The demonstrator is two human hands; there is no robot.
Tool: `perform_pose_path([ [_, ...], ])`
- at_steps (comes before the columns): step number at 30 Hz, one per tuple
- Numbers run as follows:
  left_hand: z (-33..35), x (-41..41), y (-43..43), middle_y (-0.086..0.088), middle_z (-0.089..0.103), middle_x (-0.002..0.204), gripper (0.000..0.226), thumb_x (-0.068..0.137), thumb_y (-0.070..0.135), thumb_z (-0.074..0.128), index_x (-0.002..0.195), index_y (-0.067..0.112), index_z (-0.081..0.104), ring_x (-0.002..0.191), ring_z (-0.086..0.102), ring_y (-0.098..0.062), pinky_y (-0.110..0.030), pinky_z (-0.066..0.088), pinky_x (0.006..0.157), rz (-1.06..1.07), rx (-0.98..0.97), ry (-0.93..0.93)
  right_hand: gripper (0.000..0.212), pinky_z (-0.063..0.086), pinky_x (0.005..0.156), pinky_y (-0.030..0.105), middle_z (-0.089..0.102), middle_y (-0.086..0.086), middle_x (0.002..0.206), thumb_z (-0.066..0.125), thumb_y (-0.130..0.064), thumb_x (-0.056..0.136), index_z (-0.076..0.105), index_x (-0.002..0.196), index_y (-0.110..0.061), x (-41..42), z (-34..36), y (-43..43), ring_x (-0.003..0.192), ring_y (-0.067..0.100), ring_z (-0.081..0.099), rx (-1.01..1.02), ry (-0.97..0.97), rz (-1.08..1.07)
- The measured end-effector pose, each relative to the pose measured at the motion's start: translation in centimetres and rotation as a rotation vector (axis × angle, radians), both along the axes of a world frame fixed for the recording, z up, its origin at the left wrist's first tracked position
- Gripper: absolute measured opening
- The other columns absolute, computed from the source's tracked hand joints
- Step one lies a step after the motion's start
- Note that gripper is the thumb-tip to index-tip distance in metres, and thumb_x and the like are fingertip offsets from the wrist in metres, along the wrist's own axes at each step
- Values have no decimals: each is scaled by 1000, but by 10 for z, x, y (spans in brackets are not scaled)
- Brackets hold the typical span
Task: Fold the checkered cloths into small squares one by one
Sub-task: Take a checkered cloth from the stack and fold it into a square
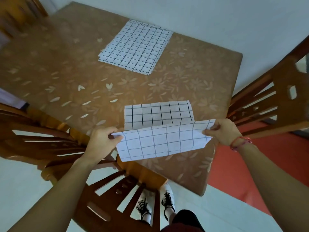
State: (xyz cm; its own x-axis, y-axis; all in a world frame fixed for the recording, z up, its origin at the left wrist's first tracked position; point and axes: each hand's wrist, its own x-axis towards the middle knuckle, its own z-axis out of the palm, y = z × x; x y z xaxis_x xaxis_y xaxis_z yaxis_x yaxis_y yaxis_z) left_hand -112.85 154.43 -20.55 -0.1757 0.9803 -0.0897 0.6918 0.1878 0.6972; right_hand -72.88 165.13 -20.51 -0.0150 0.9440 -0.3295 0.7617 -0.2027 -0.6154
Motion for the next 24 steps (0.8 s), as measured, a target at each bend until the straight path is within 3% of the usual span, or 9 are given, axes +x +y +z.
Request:
perform_pose_path([
  [4,-1,-3,22,6,67,69,7,84,14,72,80,19,72,69,62,-12,-28,49,68,31,25,56,35,44,60,23,64,6,69,86,-21,69,58,64,-1,-4,-3,16,64,13,56,29,13,-44],
  [7,-5,-3,45,9,66,69,7,86,15,69,83,20,72,69,61,-9,-22,43,60,55,4,101,36,44,59,25,60,6,68,85,-23,70,58,69,2,-13,-8,35,65,16,54,30,-11,-64],
  [12,-29,-4,78,2,66,71,5,89,22,65,90,22,70,69,61,-16,-34,53,66,102,-82,180,24,43,57,21,64,3,69,82,-20,72,62,73,-8,-30,-29,59,65,15,58,7,-51,-47],
  [18,-57,3,107,-3,66,75,14,91,19,60,98,13,71,75,60,-23,-32,48,67,135,-108,227,29,49,78,29,69,6,82,81,-23,74,69,93,-5,-48,-52,82,88,22,64,-44,-109,-90],
  [21,-76,2,115,0,67,84,20,89,20,63,108,16,71,82,63,-24,-36,53,73,132,-112,221,39,46,79,26,65,4,89,81,-24,74,66,109,-14,-51,-64,89,95,24,62,-75,-140,-93],
  [24,-86,1,115,1,66,109,31,87,24,69,118,24,64,98,62,-24,-37,52,81,106,-109,204,50,51,85,33,67,10,104,78,-29,75,61,121,-21,-50,-72,91,101,30,61,-90,-200,-100],
])
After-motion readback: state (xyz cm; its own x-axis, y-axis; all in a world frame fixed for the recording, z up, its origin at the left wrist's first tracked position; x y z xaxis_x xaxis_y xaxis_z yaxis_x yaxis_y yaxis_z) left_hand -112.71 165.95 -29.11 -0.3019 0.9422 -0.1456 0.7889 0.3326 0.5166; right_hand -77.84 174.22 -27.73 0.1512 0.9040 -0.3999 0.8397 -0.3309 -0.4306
